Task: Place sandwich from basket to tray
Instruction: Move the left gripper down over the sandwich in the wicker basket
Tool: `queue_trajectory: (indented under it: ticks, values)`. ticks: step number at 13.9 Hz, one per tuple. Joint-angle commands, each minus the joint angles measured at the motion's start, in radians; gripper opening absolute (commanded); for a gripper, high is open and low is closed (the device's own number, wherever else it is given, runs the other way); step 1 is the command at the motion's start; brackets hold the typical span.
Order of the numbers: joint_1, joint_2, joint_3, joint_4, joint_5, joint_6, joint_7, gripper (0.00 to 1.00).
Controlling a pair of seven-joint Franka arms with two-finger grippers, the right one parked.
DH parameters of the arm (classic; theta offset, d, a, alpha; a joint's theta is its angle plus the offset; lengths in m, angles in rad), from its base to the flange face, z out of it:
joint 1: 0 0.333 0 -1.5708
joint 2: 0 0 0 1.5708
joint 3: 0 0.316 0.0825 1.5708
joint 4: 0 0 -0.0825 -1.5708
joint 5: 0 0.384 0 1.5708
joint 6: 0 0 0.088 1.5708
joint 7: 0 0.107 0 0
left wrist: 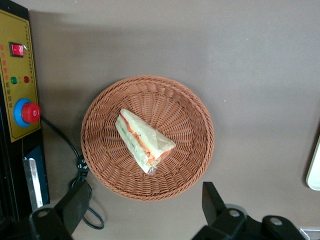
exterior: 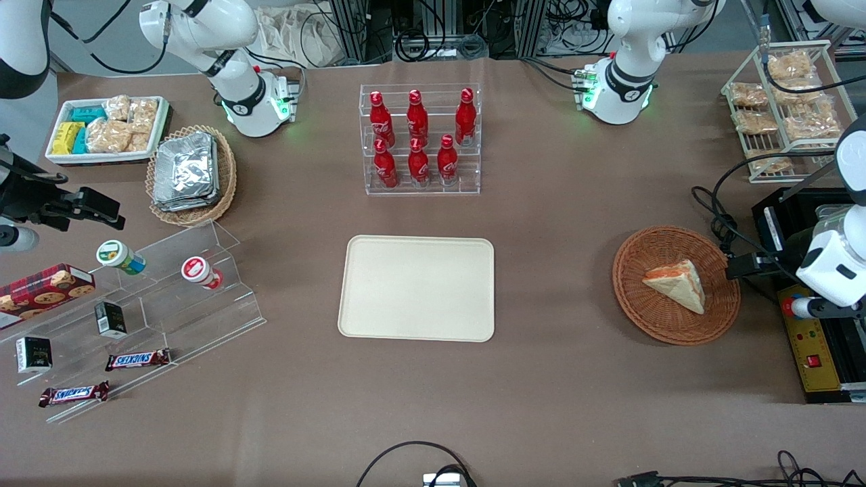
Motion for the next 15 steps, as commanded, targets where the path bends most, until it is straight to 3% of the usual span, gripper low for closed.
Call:
queue_trajectory:
  ticks: [1,9,15]
  values:
    - [0.011,0.025,-0.006,-0.012,0.015,-0.002,-0.121,1.00]
    - [0.048,0.054,-0.007,-0.234,-0.002,0.270,-0.644,1.00]
    - [0.061,0.089,-0.007,-0.318,-0.004,0.325,-0.781,1.00]
